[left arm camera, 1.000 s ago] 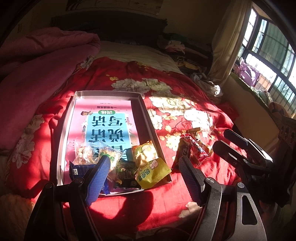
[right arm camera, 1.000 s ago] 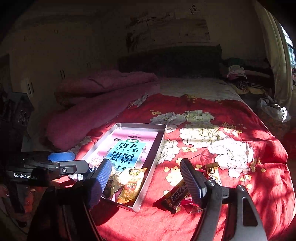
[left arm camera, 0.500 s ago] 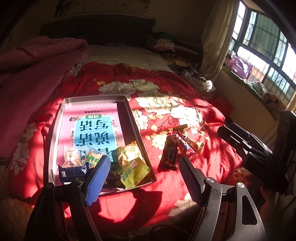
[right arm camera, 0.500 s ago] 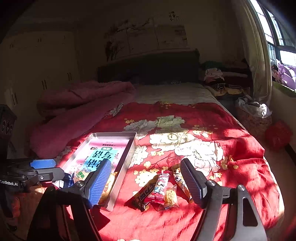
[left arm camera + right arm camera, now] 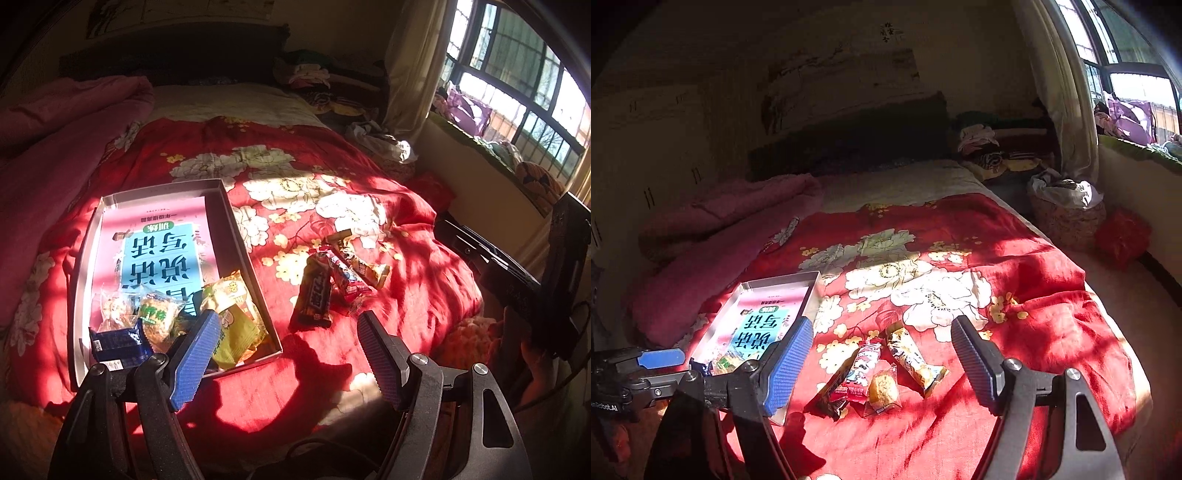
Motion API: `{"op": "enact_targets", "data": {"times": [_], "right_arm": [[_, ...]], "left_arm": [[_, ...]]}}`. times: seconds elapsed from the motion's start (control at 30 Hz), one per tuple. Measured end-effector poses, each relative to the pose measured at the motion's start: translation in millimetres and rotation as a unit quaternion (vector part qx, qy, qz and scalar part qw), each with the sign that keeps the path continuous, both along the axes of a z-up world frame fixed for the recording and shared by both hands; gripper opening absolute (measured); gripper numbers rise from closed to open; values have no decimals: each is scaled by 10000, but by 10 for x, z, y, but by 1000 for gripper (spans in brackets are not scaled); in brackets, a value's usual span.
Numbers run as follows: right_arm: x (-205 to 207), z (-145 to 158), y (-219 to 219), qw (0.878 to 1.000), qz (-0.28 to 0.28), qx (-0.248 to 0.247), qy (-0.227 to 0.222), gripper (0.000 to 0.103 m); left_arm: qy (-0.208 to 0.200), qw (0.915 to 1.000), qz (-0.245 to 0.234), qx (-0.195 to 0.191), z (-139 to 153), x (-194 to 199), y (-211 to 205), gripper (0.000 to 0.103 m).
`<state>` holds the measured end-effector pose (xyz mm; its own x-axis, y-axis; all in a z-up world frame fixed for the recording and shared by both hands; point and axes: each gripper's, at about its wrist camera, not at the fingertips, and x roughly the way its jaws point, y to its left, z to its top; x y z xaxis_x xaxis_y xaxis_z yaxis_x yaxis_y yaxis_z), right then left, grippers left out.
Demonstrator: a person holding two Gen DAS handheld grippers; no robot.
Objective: Organize snacks
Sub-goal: 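Withdraw both grippers toward the remaining chocolate bars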
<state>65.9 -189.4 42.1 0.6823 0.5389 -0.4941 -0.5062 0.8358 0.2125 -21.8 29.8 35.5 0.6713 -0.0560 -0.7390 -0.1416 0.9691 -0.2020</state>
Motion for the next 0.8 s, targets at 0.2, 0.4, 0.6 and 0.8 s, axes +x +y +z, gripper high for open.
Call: {"op": "enact_targets", "data": {"times": [0.2,0.4,0.6,0.8], "right_arm": [[58,-58,-78,9999,-91,25,115,77],[160,-182,-142,9992,-178,-34,343,77],[238,-285,-175,9976,-343,-197,567,77],[301,-431,-137,9950,-295,-410,859,77]], "left_arm": [[97,9998,-171,51,-59,61,-137,78],[255,9993,-281,44,-145,122,-229,78],[410,9984,-385,-17,-227,180,-291,78],[533,9976,-436,-63,-293,256,-333,78]]}}
